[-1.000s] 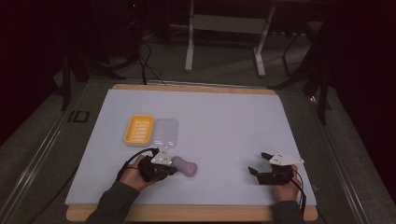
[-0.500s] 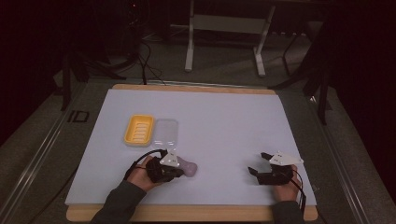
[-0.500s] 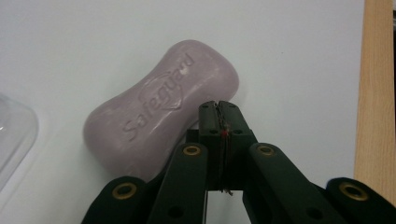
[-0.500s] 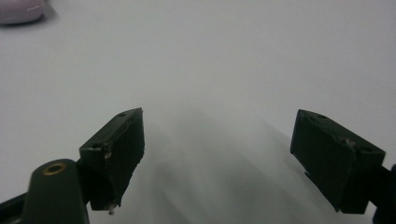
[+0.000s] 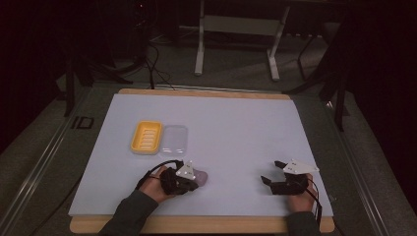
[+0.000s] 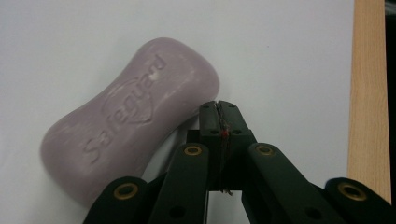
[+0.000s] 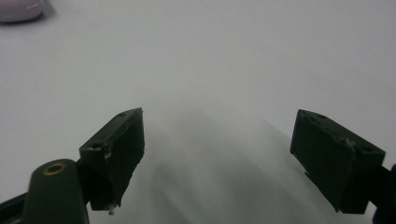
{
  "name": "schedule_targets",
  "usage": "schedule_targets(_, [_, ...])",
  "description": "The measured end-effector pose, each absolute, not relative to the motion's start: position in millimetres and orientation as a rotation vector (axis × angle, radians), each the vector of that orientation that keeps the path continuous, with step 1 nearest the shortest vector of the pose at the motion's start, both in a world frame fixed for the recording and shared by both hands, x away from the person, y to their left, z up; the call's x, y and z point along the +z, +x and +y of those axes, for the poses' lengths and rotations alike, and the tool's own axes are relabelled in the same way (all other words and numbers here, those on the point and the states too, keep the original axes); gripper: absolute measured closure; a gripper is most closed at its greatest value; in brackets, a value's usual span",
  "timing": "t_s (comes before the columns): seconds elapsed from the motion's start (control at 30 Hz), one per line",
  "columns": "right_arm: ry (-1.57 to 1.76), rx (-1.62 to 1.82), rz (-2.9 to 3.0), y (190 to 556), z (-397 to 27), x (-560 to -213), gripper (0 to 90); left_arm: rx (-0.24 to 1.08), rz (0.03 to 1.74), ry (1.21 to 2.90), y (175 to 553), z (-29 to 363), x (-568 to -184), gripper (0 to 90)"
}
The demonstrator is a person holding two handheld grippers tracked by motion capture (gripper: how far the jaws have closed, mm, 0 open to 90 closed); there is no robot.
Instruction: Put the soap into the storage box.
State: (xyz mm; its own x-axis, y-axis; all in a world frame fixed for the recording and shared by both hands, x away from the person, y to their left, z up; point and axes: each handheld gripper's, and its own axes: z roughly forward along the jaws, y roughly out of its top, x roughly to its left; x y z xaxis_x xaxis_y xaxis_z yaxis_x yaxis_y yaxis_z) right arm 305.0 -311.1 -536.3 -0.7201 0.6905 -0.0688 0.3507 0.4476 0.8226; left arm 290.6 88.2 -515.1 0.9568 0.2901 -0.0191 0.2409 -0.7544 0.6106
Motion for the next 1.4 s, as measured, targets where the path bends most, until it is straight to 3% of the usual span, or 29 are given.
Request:
schedule_targets(0.47, [0.876,1.166,2.315,305.1,-310.5,-536.4,17.3,0.136,0.345,2.489,296.7,70.4,-514.8,89.8])
schedule_targets(0.93, [0.871,1.150,2.325,305.5,-309.2,-536.7,17.3,0.195,0.463,2.478,316.6,58.3,-510.3,79.8])
schedule_targets(1.4, [0.862,1.139,2.339,305.8,-308.3,-536.9,17.4,0.251,0.518,2.388,314.7,73.3,-486.3,51.4])
